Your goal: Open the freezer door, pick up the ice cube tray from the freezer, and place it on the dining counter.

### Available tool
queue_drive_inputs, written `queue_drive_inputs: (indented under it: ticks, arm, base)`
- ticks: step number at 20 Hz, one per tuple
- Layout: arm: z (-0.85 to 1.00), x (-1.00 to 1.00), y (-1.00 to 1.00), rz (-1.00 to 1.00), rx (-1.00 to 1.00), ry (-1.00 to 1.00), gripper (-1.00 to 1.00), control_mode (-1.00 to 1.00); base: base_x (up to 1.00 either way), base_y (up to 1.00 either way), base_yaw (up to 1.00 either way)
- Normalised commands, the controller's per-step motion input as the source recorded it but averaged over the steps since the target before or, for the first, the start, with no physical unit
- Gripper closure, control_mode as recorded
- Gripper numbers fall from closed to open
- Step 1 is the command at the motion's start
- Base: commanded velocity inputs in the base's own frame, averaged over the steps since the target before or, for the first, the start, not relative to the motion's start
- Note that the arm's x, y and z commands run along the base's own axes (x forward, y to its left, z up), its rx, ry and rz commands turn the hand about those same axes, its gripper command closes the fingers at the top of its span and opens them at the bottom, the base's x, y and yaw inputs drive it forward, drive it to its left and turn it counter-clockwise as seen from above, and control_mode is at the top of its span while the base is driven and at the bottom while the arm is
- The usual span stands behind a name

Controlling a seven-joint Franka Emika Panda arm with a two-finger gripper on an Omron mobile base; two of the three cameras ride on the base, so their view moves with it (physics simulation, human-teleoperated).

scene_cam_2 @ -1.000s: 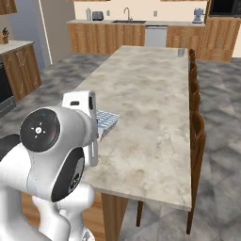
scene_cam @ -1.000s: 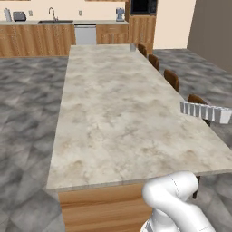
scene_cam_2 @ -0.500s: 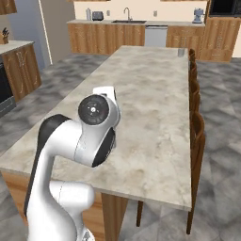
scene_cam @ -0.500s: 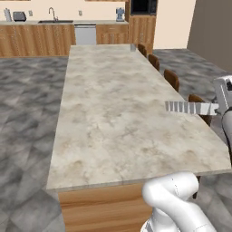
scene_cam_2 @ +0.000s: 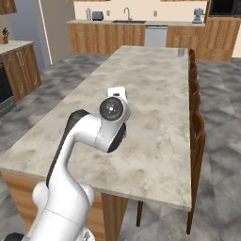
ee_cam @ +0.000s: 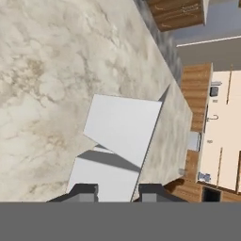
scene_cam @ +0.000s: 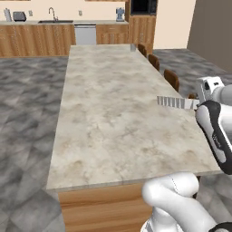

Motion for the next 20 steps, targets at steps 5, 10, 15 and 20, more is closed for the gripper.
queue_drive_inputs:
  ticks: [5, 10, 15, 20]
  arm:
    - [-0.41, 1.0, -0.16, 0.0, -0.01, 0.0, 1.0, -1.0]
    - [-0.53, 0.98, -0.17, 0.0, -0.01, 0.0, 1.0, -1.0]
    - [-0.65, 0.74, -0.15, 0.0, -0.02, 0.0, 1.0, -1.0]
    - [-0.36, 0.42, -0.12, 0.0, -0.01, 0.04, 1.0, -1.0]
  base:
    - [0.0, 0.0, 0.0]
    - [0.0, 0.0, 0.0]
    - [0.0, 0.0, 0.0]
    - [0.0, 0.0, 0.0]
